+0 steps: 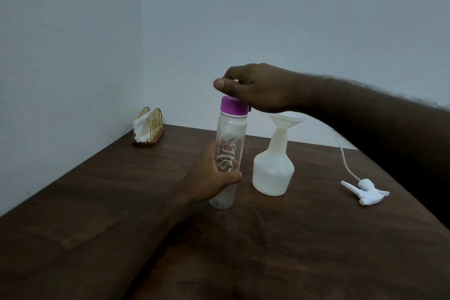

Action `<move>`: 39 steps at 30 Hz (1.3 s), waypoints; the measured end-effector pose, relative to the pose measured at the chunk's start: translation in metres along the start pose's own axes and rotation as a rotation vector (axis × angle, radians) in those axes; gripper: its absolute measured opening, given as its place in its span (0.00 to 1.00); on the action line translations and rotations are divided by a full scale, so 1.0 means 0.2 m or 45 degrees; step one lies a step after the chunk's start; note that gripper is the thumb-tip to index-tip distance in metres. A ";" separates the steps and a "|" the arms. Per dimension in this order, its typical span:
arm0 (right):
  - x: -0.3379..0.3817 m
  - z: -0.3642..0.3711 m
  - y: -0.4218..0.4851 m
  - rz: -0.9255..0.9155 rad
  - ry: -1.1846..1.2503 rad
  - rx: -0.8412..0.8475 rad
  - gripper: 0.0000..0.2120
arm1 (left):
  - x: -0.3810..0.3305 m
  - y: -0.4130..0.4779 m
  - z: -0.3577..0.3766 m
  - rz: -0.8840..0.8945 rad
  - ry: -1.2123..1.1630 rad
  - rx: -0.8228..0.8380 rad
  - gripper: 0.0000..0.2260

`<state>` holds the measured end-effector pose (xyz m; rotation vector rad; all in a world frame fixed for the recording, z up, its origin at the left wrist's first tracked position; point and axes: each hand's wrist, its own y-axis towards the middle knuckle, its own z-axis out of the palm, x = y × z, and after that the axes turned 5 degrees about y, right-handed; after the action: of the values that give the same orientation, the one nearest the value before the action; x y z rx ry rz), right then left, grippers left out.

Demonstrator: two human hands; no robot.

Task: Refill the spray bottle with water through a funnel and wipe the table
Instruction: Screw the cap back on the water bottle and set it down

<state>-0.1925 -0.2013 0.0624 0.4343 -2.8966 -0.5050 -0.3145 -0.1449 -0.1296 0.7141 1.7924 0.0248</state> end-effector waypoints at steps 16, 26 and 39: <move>-0.05 0.03 -0.03 -0.051 0.080 -0.380 0.29 | 0.02 0.02 -0.02 0.009 0.045 -0.066 0.29; -0.08 0.08 -0.04 -0.133 0.185 0.098 0.19 | 0.02 0.02 -0.03 -0.043 -0.108 0.002 0.30; -0.02 0.20 0.01 -0.102 -0.315 -0.149 0.22 | 0.04 0.02 0.00 0.000 -0.021 -0.138 0.28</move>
<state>-0.1978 -0.1871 0.0256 0.5043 -3.0704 -0.7891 -0.3148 -0.1373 -0.1352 0.6346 1.7609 0.1151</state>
